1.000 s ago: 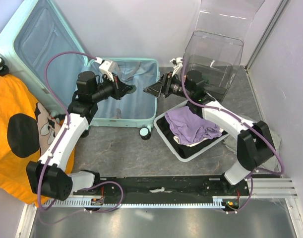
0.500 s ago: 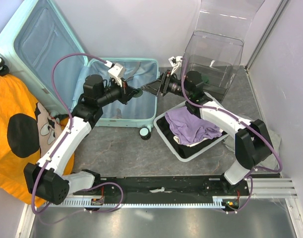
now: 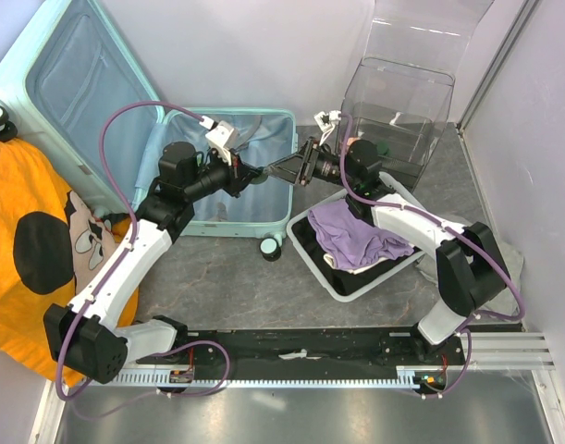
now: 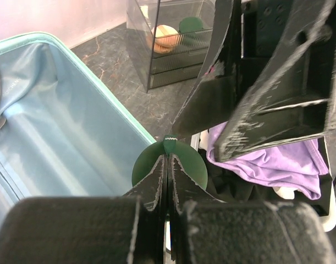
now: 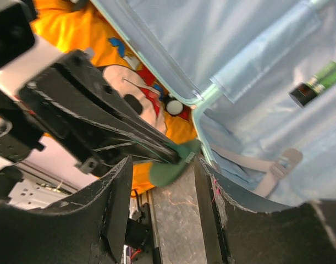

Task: Open, take out, and arrange the luggage
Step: Pick up the personal item from the luggage.

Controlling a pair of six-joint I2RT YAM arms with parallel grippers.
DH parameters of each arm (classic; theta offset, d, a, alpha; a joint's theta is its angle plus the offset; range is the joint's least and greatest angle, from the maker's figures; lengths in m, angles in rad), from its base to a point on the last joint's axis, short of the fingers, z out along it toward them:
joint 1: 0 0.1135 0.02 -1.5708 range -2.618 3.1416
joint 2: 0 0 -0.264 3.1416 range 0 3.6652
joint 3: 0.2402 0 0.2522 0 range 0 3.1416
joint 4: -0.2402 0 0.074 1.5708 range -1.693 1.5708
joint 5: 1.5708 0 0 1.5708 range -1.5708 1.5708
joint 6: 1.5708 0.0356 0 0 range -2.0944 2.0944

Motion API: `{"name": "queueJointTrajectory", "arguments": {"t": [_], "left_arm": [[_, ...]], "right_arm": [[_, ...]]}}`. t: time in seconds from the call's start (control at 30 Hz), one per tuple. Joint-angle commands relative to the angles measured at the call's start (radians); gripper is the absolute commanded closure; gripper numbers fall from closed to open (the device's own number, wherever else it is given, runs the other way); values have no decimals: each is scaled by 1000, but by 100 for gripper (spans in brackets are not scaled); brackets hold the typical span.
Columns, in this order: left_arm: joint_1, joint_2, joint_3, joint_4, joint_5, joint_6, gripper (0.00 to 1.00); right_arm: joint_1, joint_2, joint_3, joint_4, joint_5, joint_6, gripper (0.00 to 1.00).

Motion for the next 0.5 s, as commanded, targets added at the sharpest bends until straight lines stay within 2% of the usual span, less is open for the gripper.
{"name": "queueJointTrajectory", "arguments": {"t": [0.0,0.1,0.27,0.37,0.47], "left_arm": [[-14,-25,-6,49,3,39,99],[-14,-31,-6,47,3,41,99],[-16,-54,-23,72,6,47,98],[-16,-64,-28,79,3,48,99],[-16,-62,-28,81,5,48,99]], "right_arm": [[6,0,-14,158,-54,64,45],[6,17,-5,163,-65,79,51],[7,31,-4,141,-53,81,53],[6,34,-6,129,-48,71,51],[6,26,-9,111,-35,58,45]]}}
